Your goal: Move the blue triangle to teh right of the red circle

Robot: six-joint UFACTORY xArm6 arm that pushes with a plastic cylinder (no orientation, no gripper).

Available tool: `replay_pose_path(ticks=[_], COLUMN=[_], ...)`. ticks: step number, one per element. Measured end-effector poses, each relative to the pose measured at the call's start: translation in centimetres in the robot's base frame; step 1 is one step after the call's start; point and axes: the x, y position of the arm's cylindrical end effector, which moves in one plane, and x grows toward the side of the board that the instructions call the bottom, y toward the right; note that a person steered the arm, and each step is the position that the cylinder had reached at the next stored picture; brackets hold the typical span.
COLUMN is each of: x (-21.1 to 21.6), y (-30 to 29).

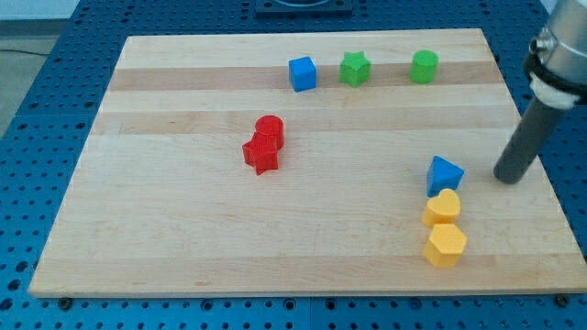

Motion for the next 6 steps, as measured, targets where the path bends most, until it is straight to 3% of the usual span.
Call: replay_pose_path(ticks=[1, 3, 6], x=[1.6, -4.9, -2.1], y=[-4.2, -9.4, -14.4])
